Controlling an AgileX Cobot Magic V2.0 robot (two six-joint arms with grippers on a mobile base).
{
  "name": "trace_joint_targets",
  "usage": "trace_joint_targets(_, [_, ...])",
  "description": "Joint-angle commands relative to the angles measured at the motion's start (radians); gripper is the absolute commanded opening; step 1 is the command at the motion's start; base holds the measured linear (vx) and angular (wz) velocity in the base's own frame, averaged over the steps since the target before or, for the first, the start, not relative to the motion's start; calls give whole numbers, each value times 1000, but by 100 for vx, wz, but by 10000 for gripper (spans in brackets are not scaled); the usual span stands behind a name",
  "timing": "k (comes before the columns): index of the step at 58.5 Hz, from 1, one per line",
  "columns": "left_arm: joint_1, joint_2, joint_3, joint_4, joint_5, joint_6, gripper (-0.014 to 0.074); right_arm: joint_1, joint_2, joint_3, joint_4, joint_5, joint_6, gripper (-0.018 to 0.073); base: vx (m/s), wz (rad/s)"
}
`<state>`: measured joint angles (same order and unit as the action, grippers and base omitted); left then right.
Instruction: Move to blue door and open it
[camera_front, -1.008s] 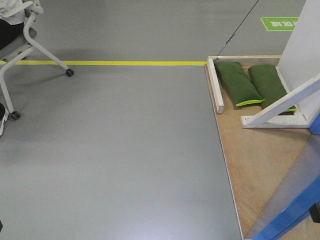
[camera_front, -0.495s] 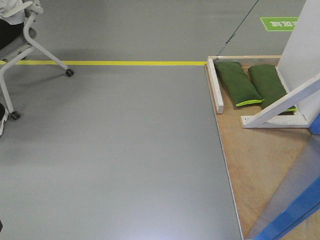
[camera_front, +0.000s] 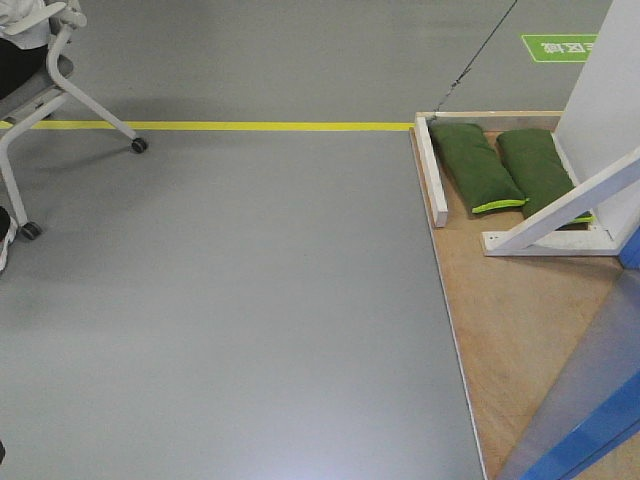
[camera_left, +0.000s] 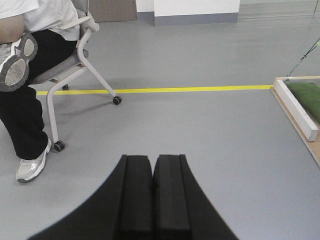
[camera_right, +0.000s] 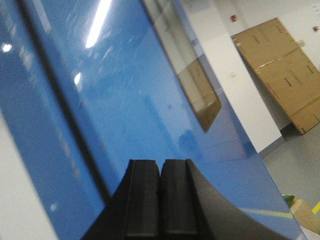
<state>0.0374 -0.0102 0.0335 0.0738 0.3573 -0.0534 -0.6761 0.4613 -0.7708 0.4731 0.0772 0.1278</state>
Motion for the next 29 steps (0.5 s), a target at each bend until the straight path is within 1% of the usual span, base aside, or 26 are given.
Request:
trace_joint_targets(1, [-1,-17,-32,1,-80,-4,71,-98,60,-73,203,-90,-6,-4,0,0])
trace_joint_targets(5, [-1,-17,-32,1,-80,-4,71,-157,107,-99,328,-90,-6,-4,0,0])
trace_joint_targets(10, [-1,-17,-32,1,-80,-4,71,-189,171,-126,471,-86,-6,-4,0,0])
trace_joint_targets(11, [-1,-17,-32,1,-80,-4,71,-192,189,-130,504,-86,-6,-4,0,0])
trace_joint_targets(22, [-1,-17,-32,1,-80,-4,71,-190,329,-195,747,-53,-8,-4,0,0])
trace_joint_targets(26, [-1,-17,-32,1,-80,-4,71,-190,384,-226,816,-32,-8,-4,0,0])
trace_joint_targets(29, [-1,-17,-32,1,-80,-4,71,-190,421,-252,849,-13,-8,-4,0,0])
